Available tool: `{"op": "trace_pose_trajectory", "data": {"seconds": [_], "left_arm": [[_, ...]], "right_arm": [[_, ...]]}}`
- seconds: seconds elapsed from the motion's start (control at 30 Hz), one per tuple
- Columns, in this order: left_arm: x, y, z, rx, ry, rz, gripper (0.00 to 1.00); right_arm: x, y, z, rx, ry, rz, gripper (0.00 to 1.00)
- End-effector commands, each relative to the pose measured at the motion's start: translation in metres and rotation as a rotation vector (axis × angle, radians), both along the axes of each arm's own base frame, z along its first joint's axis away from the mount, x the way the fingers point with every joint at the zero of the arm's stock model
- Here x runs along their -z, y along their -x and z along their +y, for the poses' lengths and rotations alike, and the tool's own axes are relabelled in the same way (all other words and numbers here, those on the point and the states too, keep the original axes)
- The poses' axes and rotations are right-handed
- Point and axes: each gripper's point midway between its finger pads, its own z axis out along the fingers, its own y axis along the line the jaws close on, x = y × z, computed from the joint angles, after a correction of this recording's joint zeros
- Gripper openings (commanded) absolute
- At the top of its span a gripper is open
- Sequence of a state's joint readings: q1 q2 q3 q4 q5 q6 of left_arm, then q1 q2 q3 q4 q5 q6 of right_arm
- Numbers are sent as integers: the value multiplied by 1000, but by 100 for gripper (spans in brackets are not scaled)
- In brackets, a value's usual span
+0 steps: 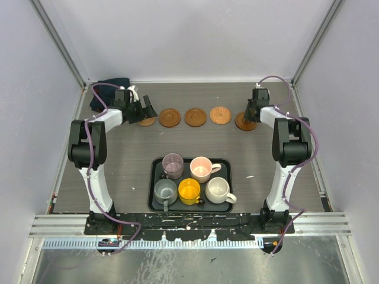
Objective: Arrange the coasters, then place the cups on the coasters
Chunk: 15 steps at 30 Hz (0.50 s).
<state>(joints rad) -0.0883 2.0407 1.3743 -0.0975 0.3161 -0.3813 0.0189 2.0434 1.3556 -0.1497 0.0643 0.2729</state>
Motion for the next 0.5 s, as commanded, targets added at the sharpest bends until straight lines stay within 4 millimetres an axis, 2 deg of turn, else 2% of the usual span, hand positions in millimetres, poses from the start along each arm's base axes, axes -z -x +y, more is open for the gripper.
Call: {"op": "trace_pose_trajectory", "data": {"seconds": [0.0, 0.33, 0.47], "left_arm": [[7, 5, 3, -6, 14, 34, 93], [4, 8, 0, -8, 36, 31, 94], [2, 8, 0, -9, 34, 25, 94]], "right_arm": [[11, -5, -6, 19, -5, 20, 2], [11, -16, -7, 16, -11, 13, 2], [9, -14, -6, 12, -15, 11, 2]]}}
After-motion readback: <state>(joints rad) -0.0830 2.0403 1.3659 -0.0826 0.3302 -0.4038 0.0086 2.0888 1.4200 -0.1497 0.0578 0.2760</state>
